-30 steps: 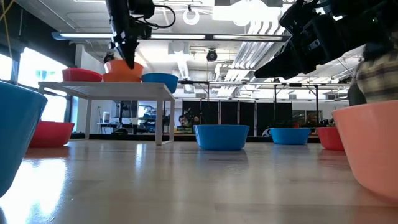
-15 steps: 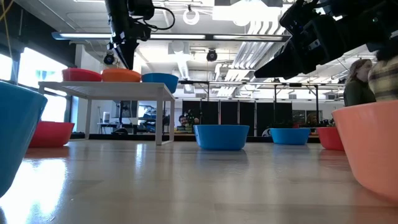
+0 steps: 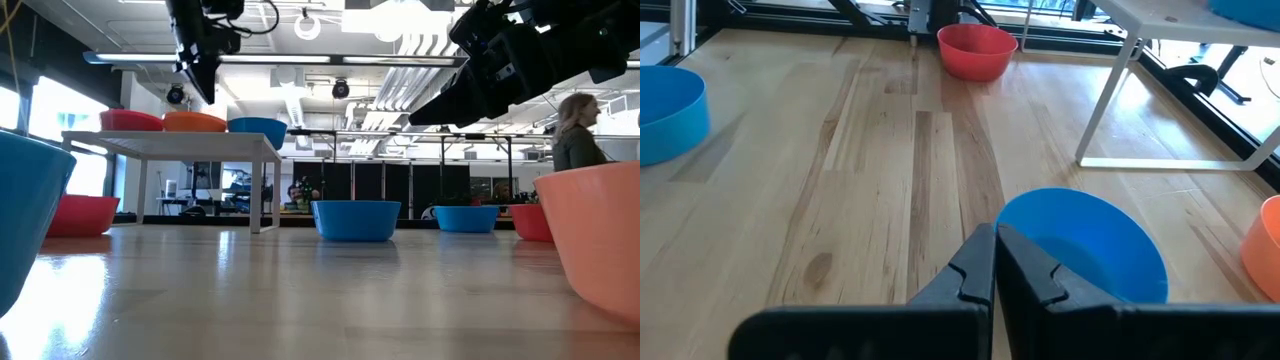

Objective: Pick & Place Mini bowls
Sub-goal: Stack the blue bowl on top of the other blue bowl on the shelf

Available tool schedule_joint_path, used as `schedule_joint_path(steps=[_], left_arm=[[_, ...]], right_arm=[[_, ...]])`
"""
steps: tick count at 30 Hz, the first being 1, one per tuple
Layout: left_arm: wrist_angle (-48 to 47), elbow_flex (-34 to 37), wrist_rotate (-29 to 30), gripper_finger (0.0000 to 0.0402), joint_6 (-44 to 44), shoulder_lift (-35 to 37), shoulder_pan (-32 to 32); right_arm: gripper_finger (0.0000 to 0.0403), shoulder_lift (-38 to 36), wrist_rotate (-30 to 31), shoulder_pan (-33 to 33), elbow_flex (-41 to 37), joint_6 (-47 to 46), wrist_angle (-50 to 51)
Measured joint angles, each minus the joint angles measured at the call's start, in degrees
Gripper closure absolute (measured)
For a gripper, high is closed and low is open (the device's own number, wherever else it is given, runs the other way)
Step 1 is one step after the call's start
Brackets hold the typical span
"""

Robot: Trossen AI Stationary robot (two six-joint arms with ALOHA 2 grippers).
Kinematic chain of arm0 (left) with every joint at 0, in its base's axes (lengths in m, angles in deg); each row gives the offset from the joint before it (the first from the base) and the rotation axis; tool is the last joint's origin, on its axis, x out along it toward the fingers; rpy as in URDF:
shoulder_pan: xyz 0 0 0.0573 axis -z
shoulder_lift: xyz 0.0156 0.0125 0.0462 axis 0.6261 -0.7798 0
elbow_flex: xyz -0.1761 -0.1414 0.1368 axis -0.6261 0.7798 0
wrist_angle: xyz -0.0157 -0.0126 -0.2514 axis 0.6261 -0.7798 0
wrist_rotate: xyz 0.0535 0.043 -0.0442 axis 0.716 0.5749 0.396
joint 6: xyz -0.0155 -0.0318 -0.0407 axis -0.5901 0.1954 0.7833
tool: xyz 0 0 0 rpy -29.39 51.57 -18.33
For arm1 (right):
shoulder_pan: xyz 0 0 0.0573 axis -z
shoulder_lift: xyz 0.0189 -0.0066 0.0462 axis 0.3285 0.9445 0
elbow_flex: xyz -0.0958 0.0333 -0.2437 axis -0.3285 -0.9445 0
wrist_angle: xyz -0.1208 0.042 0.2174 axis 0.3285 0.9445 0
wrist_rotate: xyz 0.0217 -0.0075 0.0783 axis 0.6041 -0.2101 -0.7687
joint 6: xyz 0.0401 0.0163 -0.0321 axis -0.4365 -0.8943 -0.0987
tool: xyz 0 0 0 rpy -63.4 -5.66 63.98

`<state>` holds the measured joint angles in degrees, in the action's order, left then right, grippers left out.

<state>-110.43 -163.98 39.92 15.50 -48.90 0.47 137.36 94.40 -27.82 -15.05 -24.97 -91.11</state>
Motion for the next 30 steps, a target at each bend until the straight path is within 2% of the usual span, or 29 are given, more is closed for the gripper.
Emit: schedule_joint_path(steps=[3,6,13,17,24,30], left_arm=[[5.1,3.7,-0.2,0.0397,1.3,3.7,2.1],[12.1,9.6,0.0,0.0393,3.4,8.6,5.1],[35.2,26.1,-0.5,0.0399,6.2,18.9,15.6],[48.1,34.9,-0.4,0.0399,7.2,22.4,22.1],[71.5,48.9,-0.6,0.0399,7.2,22.8,32.2],[88.9,57.3,-1.4,0.0399,7.3,20.8,38.8]], right_arm=[[0.0402,0.0,-0.2,0.0,0.0,0.0,0.1],[0.0402,0.0,-0.2,0.0,0.0,0.0,0.4],[0.0402,0.0,0.0,0.0,0.0,-1.8,0.6],[0.0396,0.0,3.9,0.0,0.0,-5.3,0.5],[0.0360,0.0,11.4,0.9,0.0,-13.2,1.8],[0.0302,0.0,12.9,4.3,0.0,-21.8,6.9]])
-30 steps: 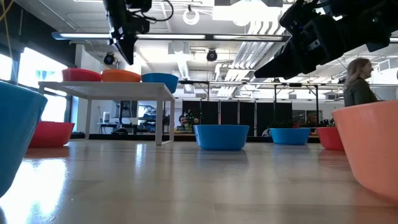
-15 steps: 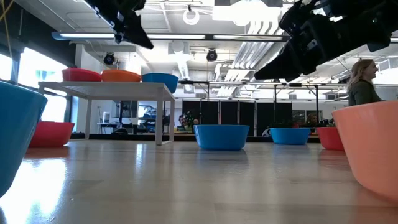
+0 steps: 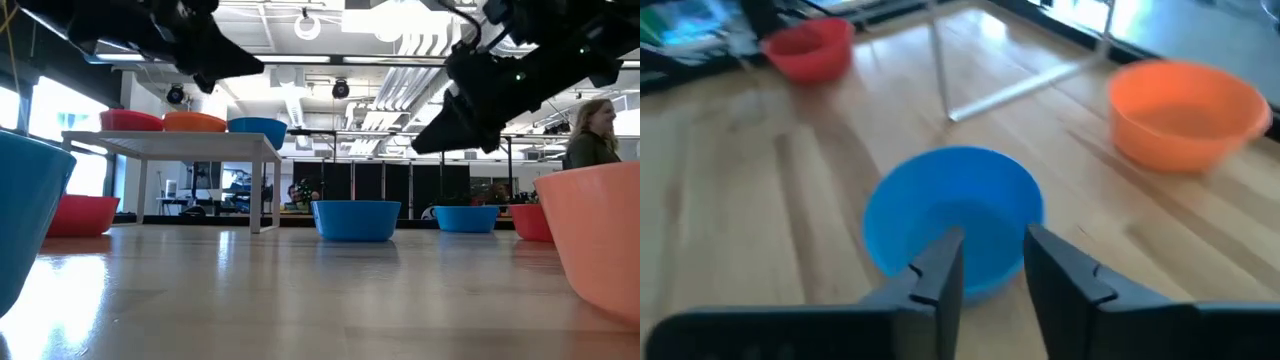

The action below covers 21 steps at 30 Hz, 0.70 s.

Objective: Pick & Place Mini bowls
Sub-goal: Stack the blue bowl on top of the other blue bowl on the shelf

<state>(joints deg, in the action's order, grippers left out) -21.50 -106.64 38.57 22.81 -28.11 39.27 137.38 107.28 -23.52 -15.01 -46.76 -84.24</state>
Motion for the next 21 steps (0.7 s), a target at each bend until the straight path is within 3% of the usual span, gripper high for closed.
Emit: schedule_joint_path(steps=[12,21], left_arm=[[3.3,1.1,-0.1,0.0399,-2.8,-5.4,3.3],[9.5,1.1,-0.1,0.0399,-4.0,-10.2,3.3]], right_arm=[[0.0222,2.0,-8.0,8.9,0.0,-4.9,4.4],[0.0253,8.3,-18.4,14.9,3.7,-12.2,2.9]])
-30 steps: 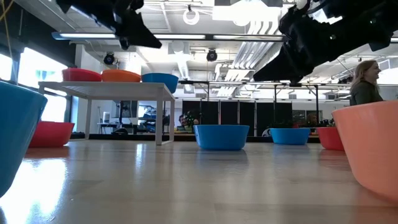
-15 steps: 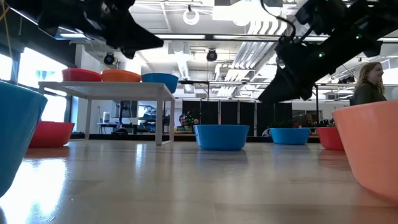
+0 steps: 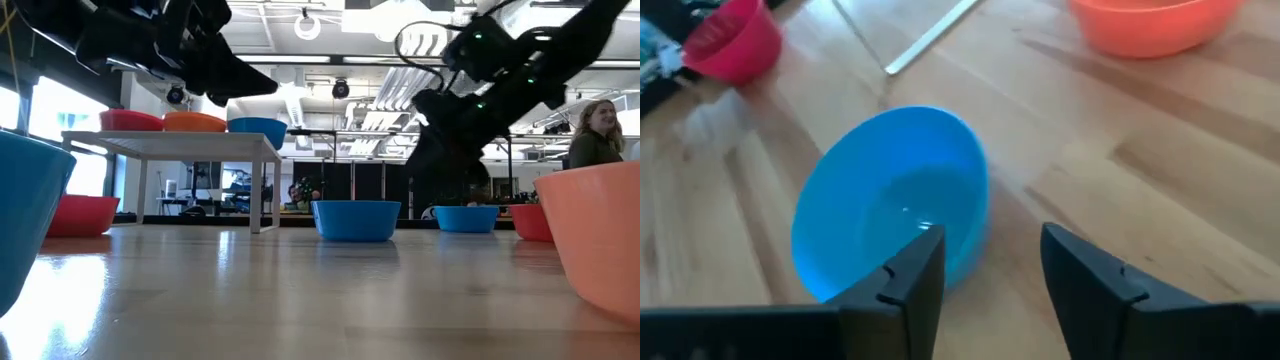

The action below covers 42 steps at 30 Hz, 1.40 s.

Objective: Pick & Place Mini bowls
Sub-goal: Stack the blue bowl on top of the other blue bowl on the shelf

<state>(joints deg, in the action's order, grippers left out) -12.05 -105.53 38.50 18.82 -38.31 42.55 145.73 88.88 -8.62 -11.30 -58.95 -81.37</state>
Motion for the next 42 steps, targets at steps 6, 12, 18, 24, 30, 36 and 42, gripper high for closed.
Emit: schedule_joint_path(steps=[6,12,18,24,30,36,42], left_arm=[[0.5,-0.1,0.0,0.0399,-0.5,-0.9,0.0],[0.7,-0.1,-0.8,0.0399,-1.0,-0.9,0.0],[0.2,-0.1,-1.8,0.0399,-1.1,-0.9,0.0],[-0.1,-0.1,-3.2,0.0399,-1.0,-0.9,0.0],[-1.8,-0.1,-4.2,0.0399,-0.5,-0.9,0.0],[-2.9,-0.1,-3.7,0.0399,-0.3,-0.9,0.0],[-2.9,-0.1,-2.2,0.0398,-1.0,-0.9,2.4]], right_arm=[[0.0279,7.9,-1.7,0.4,8.5,0.8,10.0],[0.0306,13.4,-6.6,1.1,13.2,1.4,10.8],[0.0361,16.0,-8.0,1.1,15.6,2.1,10.8],[0.0396,16.2,-8.1,1.1,15.9,2.9,11.2],[0.0400,16.2,-7.6,0.8,15.9,2.6,10.7],[0.0400,16.2,-6.5,-0.3,17.0,2.6,10.7],[0.0400,16.2,-4.2,-2.2,21.4,4.3,13.4]])
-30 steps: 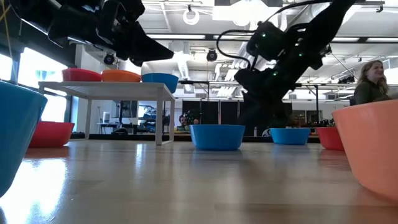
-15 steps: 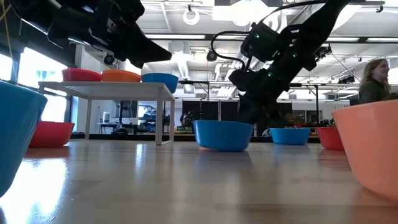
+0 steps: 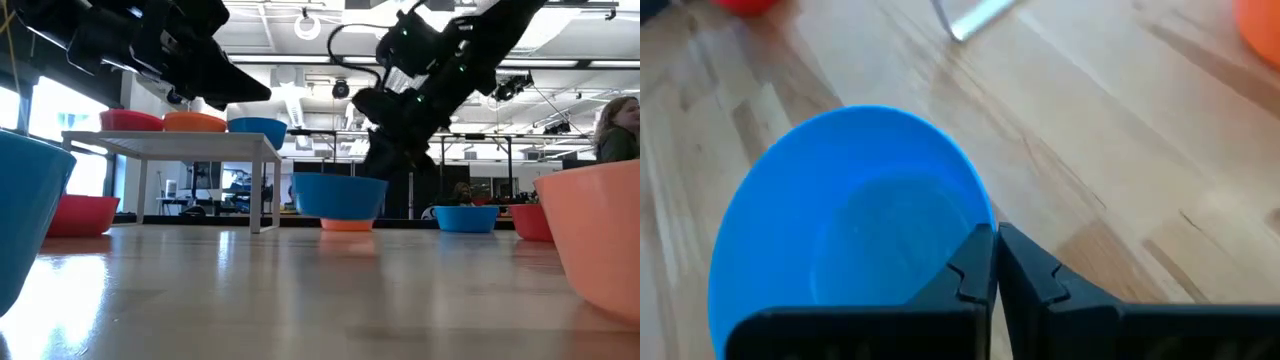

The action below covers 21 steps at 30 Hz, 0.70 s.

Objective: Pick & Place Mini bowls
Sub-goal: Stack the blue bowl on top of the other blue bowl on the shelf

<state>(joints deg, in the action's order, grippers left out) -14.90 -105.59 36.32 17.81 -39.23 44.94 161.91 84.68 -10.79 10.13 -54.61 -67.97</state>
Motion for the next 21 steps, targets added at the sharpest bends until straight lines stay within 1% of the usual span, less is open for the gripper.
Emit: schedule_joint_path(steps=[2,4,10,12,15,18,21], left_arm=[[-0.3,-0.1,1.7,0.0397,0.0,0.0,1.0],[-2.7,-1.1,3.1,0.0386,0.0,0.0,1.9],[-11.7,-6.0,7.0,0.0317,0.0,-0.4,4.8],[-13.1,-8.0,7.2,0.0296,-0.7,-2.2,5.3],[-18.9,-11.2,6.1,0.0275,-1.8,-4.2,5.8],[-24.2,-15.8,6.2,0.0267,-3.7,-8.1,5.9],[-31.8,-19.8,6.6,0.0266,-5.6,-12.4,5.9]], right_arm=[[0.0401,0.0,0.8,-0.7,1.2,0.6,0.5],[0.0401,0.0,1.9,-1.4,2.1,0.7,0.9],[0.0401,0.0,3.7,-3.1,3.7,0.7,1.0],[0.0401,0.0,4.2,-3.7,4.1,0.7,1.2],[0.0402,0.0,4.7,-4.2,4.4,0.7,0.5],[0.0401,0.0,4.7,-4.4,4.8,0.7,0.4],[0.0401,0.0,4.7,-4.7,4.9,0.7,0.0]])
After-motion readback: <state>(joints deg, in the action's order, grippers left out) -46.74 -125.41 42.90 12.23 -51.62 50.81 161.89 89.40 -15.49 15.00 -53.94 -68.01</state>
